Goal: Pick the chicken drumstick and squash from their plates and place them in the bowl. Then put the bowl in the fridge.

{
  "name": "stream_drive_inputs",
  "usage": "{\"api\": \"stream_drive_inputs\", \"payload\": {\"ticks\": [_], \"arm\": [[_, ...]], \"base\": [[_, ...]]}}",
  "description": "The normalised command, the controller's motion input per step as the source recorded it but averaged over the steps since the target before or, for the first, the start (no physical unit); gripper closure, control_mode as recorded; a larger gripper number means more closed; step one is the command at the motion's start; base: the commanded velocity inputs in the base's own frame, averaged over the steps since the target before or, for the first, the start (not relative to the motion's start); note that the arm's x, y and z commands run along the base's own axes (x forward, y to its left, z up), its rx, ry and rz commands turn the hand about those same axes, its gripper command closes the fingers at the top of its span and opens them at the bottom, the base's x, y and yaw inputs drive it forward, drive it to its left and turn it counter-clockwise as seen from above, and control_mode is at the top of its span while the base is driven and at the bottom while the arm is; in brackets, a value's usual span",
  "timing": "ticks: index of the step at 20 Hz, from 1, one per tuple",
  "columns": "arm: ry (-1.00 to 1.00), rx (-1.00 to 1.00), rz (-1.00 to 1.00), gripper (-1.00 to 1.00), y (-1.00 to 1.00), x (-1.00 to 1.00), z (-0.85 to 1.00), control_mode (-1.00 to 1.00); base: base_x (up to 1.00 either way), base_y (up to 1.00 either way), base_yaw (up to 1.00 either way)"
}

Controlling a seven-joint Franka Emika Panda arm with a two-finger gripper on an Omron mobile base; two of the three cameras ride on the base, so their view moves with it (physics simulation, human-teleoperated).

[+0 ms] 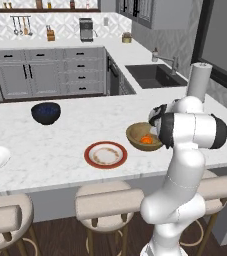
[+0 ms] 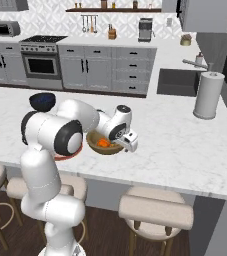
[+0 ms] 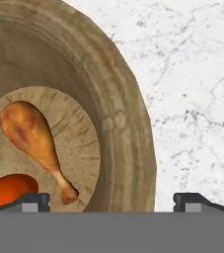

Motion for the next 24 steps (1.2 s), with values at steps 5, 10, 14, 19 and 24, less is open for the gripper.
{"api": "stream_drive_inputs", "payload": {"ticks": [5,10,14,19,24], "arm": [[-0.02,0.0,0.0,1.0,0.0,0.0,-0.1,-1.0],[-0.03,0.0,0.0,1.0,0.0,0.0,0.0,-1.0],[-0.09,0.04,-0.07,1.0,0.03,-0.06,0.08,-1.0],[-0.08,0.02,-0.09,1.0,0.03,-0.26,0.77,-1.0],[-0.18,0.0,-0.06,1.0,0.13,-0.39,0.92,-1.0]], "base": [[0.0,0.0,0.0],[0.0,0.0,0.0],[0.0,0.0,0.0],[0.0,0.0,0.0],[0.0,0.0,0.0]]}}
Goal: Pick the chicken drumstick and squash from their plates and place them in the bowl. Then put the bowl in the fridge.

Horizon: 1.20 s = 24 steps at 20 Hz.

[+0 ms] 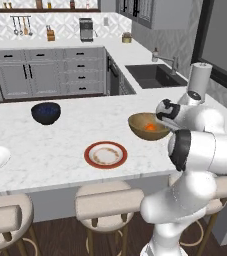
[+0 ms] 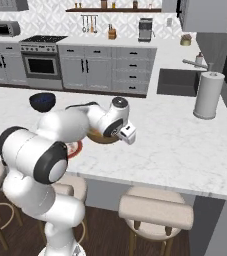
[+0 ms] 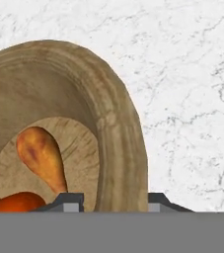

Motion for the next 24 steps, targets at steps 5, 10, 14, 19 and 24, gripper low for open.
{"api": "stream_drive_inputs", "payload": {"ticks": [5,10,14,19,24], "arm": [[-0.17,-0.01,-0.02,1.0,0.28,-0.57,0.92,-1.0],[-0.05,-0.09,0.0,1.0,0.25,-0.87,0.97,-1.0],[0.01,-0.07,0.02,1.0,0.12,-0.99,0.54,-1.0],[0.0,0.04,0.01,1.0,0.11,-1.0,0.05,-1.0],[0.04,0.0,0.05,1.0,0.3,-0.84,0.18,-1.0]], "base": [[0.0,0.0,0.0],[0.0,0.0,0.0],[0.0,0.0,0.0],[0.0,0.0,0.0],[0.0,0.0,0.0]]}}
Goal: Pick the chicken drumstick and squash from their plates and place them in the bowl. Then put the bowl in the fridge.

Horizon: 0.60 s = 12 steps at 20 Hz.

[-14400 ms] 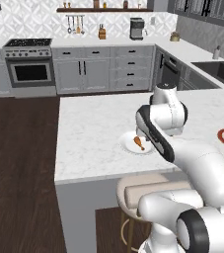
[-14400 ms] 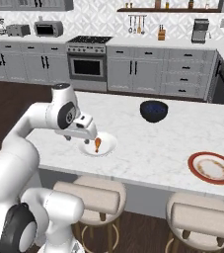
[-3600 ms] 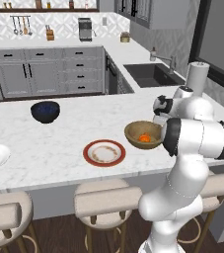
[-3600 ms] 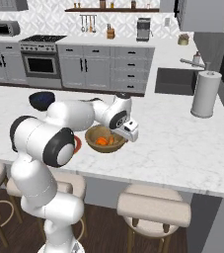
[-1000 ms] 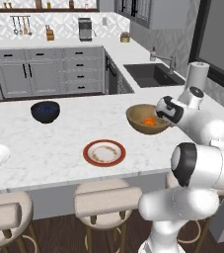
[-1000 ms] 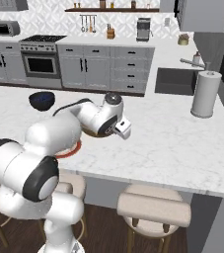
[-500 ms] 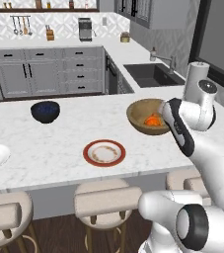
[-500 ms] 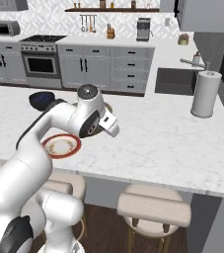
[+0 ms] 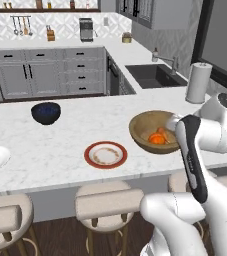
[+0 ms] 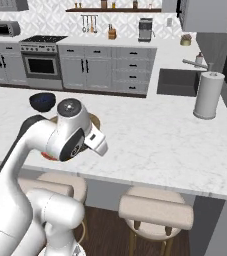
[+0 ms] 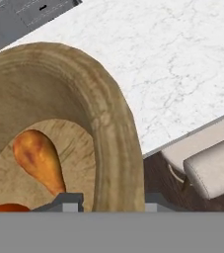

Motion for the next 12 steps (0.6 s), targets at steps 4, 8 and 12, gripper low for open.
{"api": "stream_drive_inputs", "payload": {"ticks": [4,8,12], "arm": [[0.04,0.0,0.0,1.0,0.1,-0.55,0.0,-1.0],[0.17,-0.01,0.0,1.0,0.0,0.0,-0.11,-1.0],[0.0,0.0,0.0,1.0,0.0,0.0,0.0,-1.0]], "base": [[0.0,0.0,0.0],[0.0,0.0,0.0],[0.0,0.0,0.0]]}}
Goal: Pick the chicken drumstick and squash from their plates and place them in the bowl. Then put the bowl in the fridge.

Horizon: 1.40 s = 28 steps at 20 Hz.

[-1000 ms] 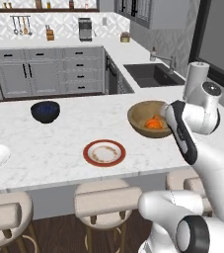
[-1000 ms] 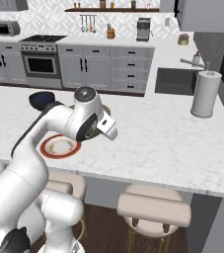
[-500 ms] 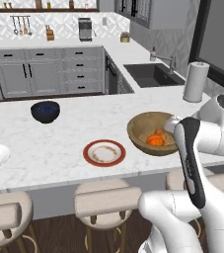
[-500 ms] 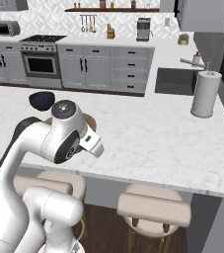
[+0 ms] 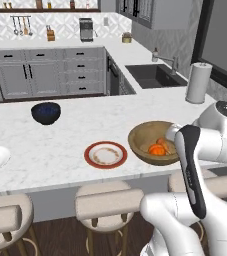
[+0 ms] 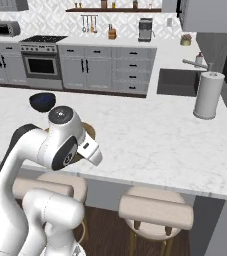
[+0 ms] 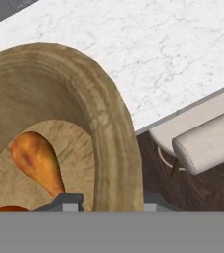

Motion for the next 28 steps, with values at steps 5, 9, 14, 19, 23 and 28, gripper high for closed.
{"api": "stream_drive_inputs", "payload": {"ticks": [5,9,14,19,23,28], "arm": [[0.0,0.0,0.0,1.0,0.0,-0.02,0.0,1.0],[0.0,0.0,0.0,1.0,0.0,0.0,0.0,1.0],[0.0,0.0,0.0,1.0,0.0,0.0,0.0,1.0],[0.0,0.0,0.0,1.0,0.0,0.0,0.0,1.0],[0.0,0.0,0.0,1.0,0.0,0.0,0.0,1.0],[0.0,0.0,0.0,1.0,0.0,0.0,0.0,1.0]], "base": [[-0.05,0.0,0.0],[-0.56,0.05,0.08],[-0.48,0.34,0.38],[-0.01,0.4,0.75],[0.06,0.07,0.89],[0.32,0.33,0.82]]}}
